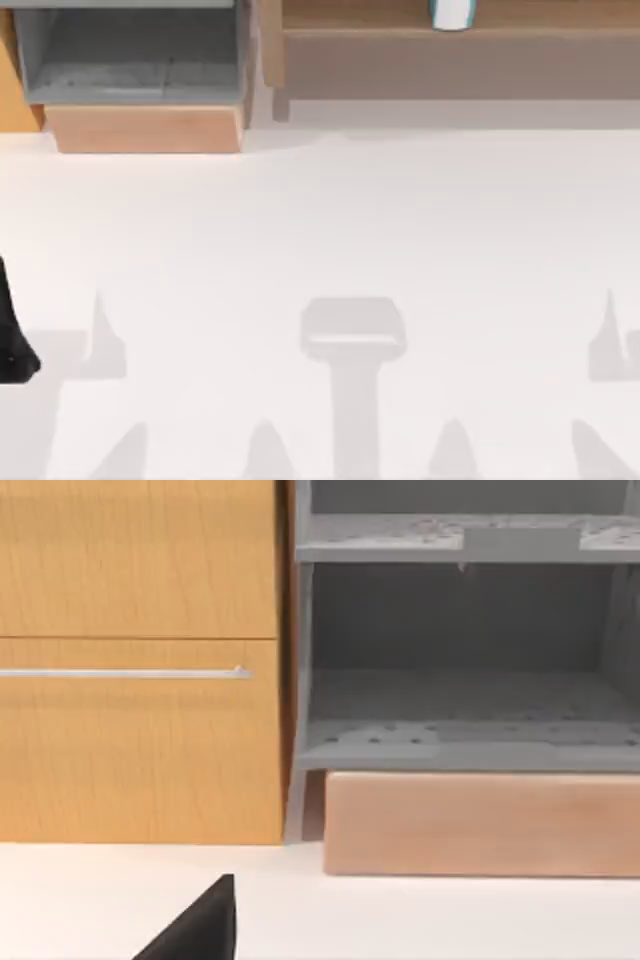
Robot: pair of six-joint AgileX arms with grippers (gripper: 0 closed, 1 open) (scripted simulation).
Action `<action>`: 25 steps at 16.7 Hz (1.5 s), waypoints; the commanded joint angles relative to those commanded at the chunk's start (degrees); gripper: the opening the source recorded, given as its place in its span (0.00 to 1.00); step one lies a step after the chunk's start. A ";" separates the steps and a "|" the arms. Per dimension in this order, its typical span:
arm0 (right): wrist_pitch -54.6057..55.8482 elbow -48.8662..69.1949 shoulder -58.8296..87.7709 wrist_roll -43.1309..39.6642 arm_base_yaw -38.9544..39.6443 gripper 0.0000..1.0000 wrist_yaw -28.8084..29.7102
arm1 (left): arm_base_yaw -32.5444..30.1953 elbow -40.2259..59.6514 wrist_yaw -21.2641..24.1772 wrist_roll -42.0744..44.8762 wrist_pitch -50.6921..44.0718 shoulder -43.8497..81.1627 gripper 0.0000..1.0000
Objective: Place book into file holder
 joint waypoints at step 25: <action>0.00 0.00 0.00 0.00 0.00 1.00 0.00 | -39.22 86.49 -35.92 0.96 22.65 107.71 1.00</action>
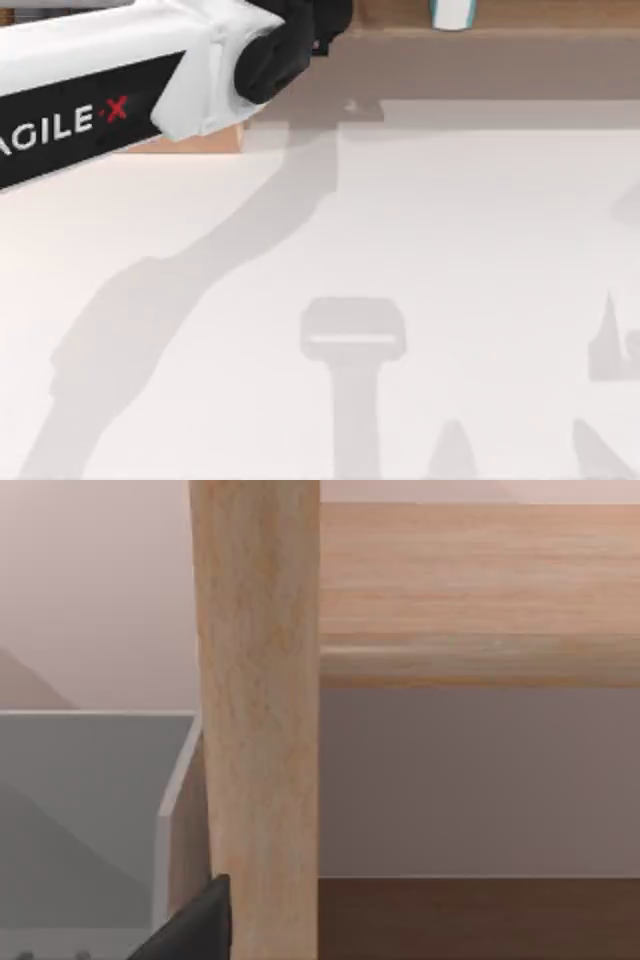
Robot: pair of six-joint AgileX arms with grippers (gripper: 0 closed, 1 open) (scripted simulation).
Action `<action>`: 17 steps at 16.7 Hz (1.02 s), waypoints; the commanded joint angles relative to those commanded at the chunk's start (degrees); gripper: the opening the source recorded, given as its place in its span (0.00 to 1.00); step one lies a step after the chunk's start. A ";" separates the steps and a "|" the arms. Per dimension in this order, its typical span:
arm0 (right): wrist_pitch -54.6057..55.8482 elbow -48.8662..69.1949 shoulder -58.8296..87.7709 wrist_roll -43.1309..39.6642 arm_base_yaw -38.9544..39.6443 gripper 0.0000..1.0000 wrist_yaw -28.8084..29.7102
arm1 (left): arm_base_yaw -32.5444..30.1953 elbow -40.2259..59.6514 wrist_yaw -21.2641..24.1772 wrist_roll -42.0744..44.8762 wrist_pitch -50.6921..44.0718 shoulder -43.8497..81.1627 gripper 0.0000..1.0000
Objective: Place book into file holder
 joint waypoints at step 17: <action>0.00 0.00 0.00 0.00 0.00 1.00 0.00 | -8.36 30.66 -9.04 -0.27 5.07 35.74 1.00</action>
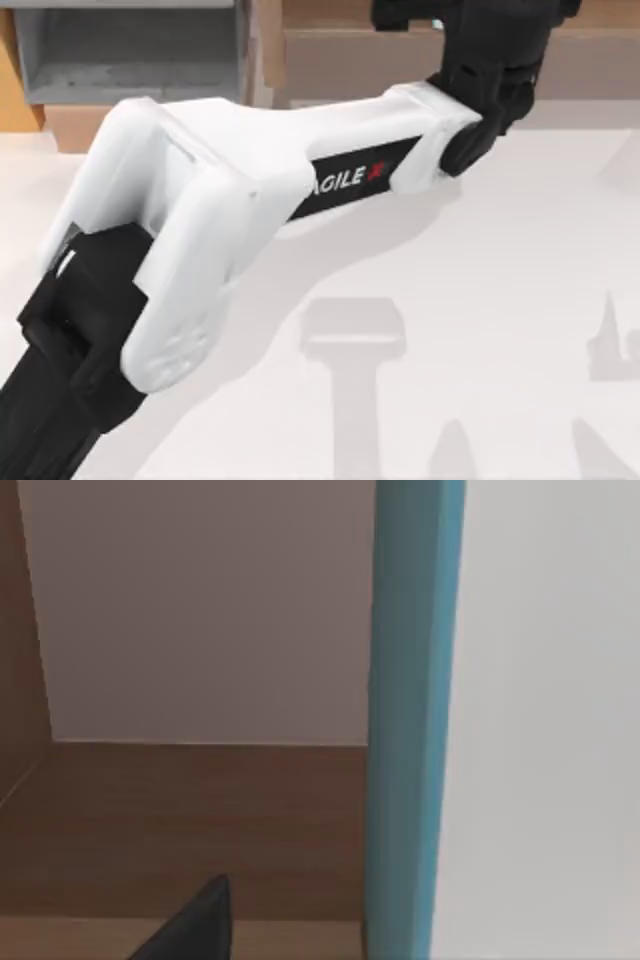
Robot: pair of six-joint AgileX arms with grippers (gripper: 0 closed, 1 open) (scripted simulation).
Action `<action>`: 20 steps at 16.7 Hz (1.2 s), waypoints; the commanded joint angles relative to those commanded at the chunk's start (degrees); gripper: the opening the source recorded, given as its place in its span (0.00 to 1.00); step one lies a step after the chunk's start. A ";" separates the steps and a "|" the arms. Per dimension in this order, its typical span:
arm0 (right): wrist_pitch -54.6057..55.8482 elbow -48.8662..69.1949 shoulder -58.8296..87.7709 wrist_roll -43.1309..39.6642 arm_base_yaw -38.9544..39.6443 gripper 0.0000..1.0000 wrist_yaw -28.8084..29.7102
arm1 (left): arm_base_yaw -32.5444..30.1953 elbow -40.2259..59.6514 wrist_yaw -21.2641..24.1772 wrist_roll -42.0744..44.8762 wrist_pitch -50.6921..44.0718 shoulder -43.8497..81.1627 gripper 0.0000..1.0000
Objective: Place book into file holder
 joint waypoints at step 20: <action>0.00 0.00 0.00 0.00 0.00 1.00 0.00 | 1.11 7.27 1.18 -0.11 -3.44 3.87 0.32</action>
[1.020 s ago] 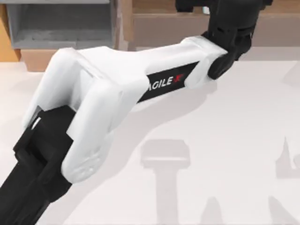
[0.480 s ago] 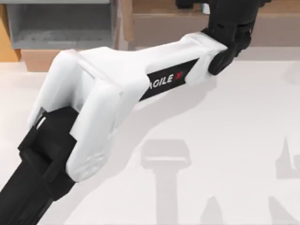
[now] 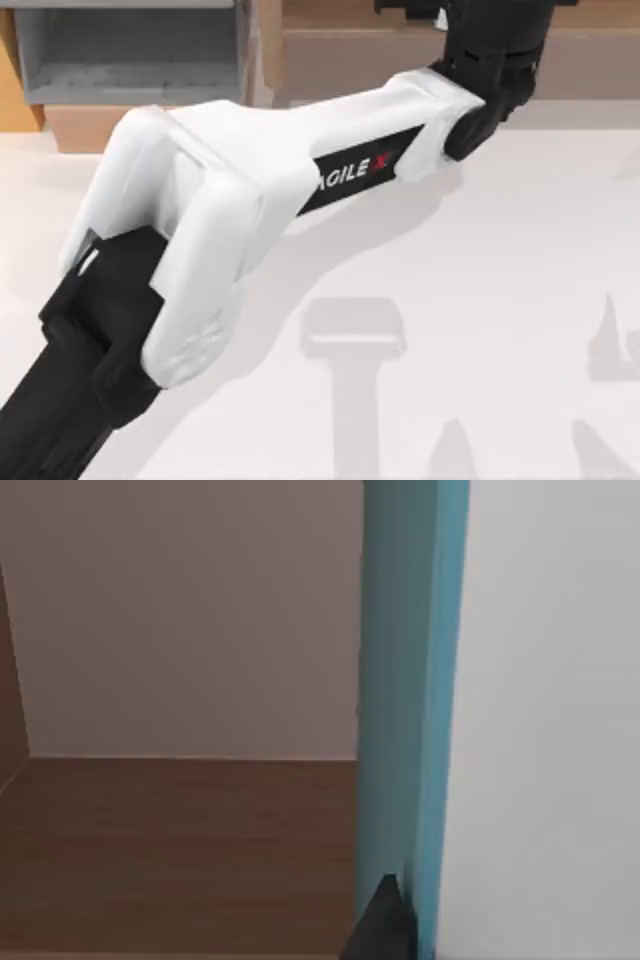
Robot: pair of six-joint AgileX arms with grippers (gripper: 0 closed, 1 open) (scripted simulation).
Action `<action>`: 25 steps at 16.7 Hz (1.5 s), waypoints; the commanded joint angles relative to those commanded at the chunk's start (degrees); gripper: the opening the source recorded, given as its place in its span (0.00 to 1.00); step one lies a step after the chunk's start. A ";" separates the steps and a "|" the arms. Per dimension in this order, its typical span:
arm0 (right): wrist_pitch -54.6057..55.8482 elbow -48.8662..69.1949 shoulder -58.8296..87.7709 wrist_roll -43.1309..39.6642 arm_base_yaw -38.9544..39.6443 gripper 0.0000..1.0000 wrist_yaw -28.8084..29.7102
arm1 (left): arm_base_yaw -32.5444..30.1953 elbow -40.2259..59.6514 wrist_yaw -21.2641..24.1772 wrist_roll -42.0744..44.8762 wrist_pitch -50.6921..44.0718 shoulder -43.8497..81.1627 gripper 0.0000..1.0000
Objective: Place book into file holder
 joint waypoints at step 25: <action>0.00 0.00 0.00 0.00 0.00 1.00 0.00 | -0.38 -0.05 0.54 2.75 -2.31 -2.74 0.00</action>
